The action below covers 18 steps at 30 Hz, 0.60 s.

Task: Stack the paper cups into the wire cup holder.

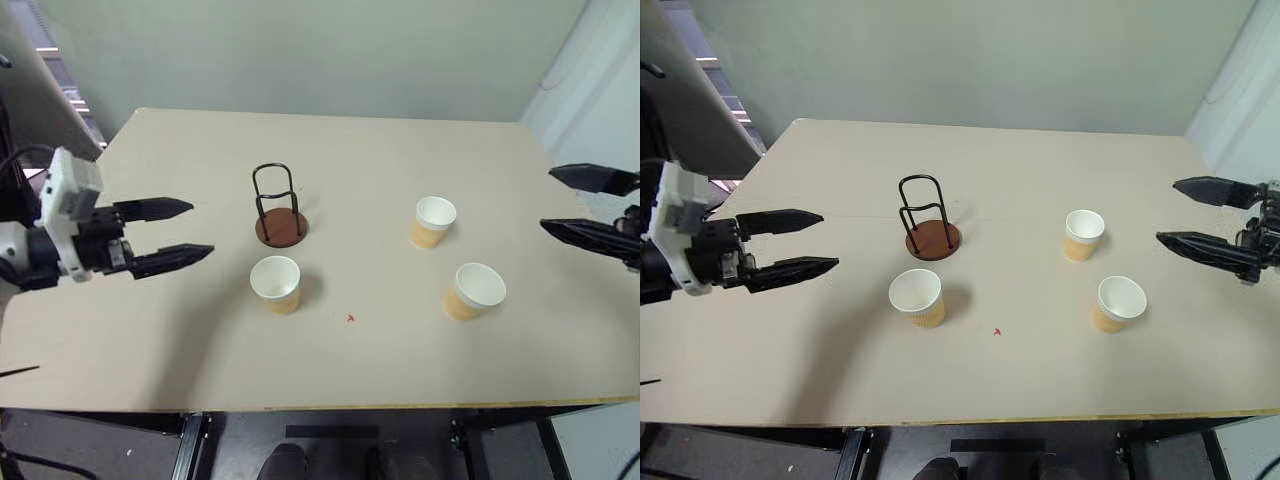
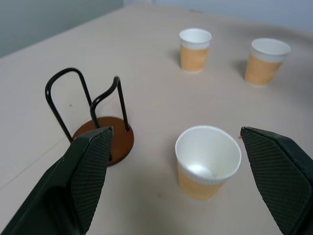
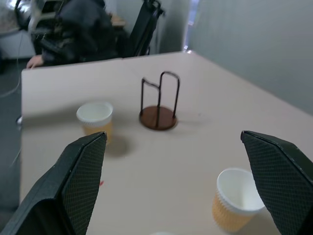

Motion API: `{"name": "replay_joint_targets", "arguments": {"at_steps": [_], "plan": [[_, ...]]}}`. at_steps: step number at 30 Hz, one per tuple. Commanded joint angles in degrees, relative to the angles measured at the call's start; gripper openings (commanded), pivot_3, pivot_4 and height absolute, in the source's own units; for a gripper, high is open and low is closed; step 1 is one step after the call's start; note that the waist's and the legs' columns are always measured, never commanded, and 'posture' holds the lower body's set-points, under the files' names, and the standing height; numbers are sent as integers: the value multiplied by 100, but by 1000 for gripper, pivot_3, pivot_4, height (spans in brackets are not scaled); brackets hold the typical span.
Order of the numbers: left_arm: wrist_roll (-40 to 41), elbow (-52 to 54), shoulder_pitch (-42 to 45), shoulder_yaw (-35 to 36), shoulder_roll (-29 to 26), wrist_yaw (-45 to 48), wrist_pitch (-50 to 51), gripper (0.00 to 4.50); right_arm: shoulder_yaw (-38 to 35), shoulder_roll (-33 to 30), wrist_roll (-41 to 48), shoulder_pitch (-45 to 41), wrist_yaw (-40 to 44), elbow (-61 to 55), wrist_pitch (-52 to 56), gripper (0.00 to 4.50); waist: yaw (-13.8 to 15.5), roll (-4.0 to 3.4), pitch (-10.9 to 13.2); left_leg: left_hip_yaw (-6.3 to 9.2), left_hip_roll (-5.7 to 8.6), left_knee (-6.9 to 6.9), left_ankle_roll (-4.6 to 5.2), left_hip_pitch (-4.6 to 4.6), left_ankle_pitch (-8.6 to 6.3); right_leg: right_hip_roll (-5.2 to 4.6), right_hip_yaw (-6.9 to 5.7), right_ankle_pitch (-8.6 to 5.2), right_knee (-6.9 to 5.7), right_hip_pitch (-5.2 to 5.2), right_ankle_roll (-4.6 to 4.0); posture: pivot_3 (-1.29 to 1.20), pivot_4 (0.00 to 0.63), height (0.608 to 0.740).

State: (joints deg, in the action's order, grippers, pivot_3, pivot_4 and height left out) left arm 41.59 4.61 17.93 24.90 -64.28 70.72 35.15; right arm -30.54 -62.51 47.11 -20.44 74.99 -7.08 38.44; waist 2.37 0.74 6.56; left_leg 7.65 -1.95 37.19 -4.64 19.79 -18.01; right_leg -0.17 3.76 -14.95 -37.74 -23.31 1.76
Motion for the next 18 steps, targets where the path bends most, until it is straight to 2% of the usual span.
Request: {"name": "replay_joint_targets", "arguments": {"at_steps": [1, 6, 9, 13, 18], "plan": [[39, -38, 75, 144, -162, 270, -99, 4500, -417, -182, 113, 128, 71, -104, 9, 4449, 0, 0, 0, 0, 2, 0, 0, 2, 0, -2, 1, 0, 1, -3, 0, 0, 150, 740], [-51, -214, 194, 56, -177, 471, -199, 4500, -474, -174, 88, 306, 103, -140, -42, 4449, -6, 0, 0, 0, -2, 1, 2, 0, 0, -1, 4, 1, -10, -7, 2, 0, 150, 740], [-522, -547, 610, -412, -36, 128, -444, 4500, -440, -118, 60, 325, 36, -85, -117, 4449, 2, 0, 0, 0, -2, 5, 3, -2, 0, -1, 4, 1, -15, -6, 2, 0, 150, 740], [-1558, -1349, 1457, -1331, 626, -672, -1103, 4500, -403, -55, 73, 317, -66, -135, -161, 4449, 37, -3, -1, 4, 2, 24, 10, -3, -2, -7, 4, 5, -19, 3, 8, 0, 150, 740], [-1871, -2081, 2197, -1828, 1380, -731, -1378, 4500, -486, -39, 47, 369, -163, -203, -215, 4449, 37, 6, 4, 4, 4, 80, 28, 27, -13, -6, 0, 15, -16, -2, 27, 0, 150, 740]]}}
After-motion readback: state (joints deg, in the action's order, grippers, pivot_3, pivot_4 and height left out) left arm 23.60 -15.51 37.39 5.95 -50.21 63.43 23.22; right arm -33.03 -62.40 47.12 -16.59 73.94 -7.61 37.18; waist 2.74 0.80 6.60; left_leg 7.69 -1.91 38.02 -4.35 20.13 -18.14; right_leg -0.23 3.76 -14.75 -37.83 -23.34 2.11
